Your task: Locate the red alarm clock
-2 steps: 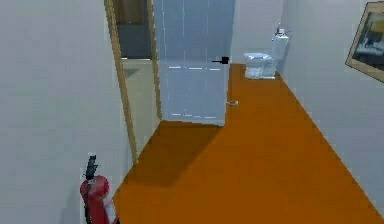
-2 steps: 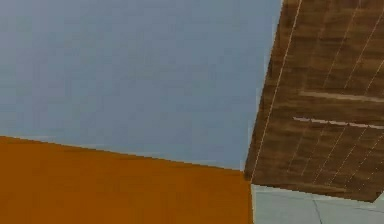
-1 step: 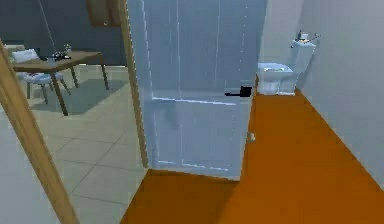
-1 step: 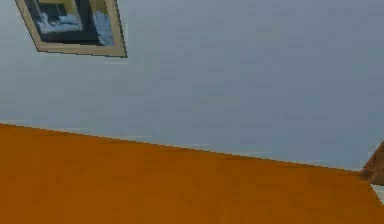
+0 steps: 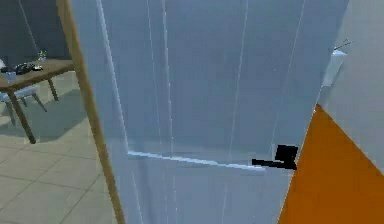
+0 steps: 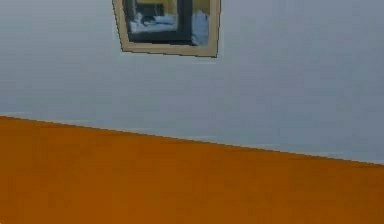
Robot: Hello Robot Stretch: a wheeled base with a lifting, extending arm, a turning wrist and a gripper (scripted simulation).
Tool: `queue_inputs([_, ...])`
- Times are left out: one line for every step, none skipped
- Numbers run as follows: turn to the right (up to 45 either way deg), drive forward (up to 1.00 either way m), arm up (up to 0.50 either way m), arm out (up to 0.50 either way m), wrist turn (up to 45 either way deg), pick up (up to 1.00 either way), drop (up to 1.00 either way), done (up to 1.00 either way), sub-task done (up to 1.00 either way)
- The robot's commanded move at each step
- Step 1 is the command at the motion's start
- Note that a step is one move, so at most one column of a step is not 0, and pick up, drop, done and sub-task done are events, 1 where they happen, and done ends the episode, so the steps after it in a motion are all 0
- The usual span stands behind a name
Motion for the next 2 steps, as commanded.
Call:
queue_inputs([-45.0, 0.0, 0.0, 0.0, 0.0, 0.0, 0.0, 0.0, 0.0])
queue_inputs([-6.0, 0.0, 0.0, 0.0, 0.0, 0.0, 0.0, 0.0, 0.0])
